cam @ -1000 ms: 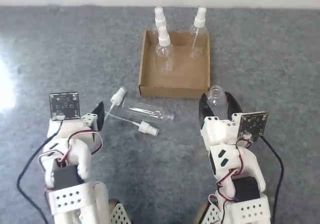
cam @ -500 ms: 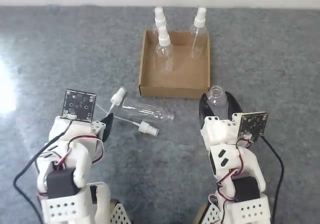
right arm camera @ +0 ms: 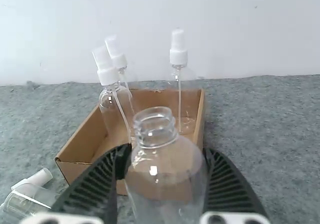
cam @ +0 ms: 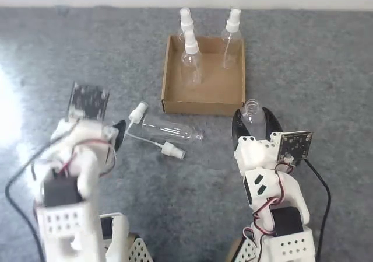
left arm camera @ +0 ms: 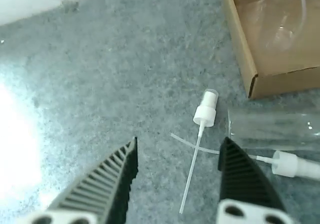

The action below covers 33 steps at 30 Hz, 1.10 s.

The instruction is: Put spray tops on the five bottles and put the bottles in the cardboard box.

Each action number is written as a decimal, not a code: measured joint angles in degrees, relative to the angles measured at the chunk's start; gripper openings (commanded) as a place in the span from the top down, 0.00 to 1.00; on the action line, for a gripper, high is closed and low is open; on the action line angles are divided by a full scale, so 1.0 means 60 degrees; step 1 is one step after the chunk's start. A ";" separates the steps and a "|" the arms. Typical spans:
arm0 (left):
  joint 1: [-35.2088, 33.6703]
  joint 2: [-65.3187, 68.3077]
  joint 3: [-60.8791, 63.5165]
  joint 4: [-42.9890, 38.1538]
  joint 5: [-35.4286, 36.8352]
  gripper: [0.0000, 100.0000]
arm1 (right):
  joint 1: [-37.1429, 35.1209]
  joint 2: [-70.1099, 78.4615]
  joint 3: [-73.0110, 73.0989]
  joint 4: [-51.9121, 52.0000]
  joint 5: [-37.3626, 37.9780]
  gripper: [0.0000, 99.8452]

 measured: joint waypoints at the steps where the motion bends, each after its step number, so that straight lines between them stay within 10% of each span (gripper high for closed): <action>1: 0.0000 0.0615 -0.0308 0.0000 0.0000 0.76 | 0.0000 0.0000 0.0000 0.0000 0.0000 0.91; 33: 0.0425 1.1678 -0.7751 0.2022 0.0000 0.76 | 0.0000 0.0000 0.0000 0.0000 0.0000 0.91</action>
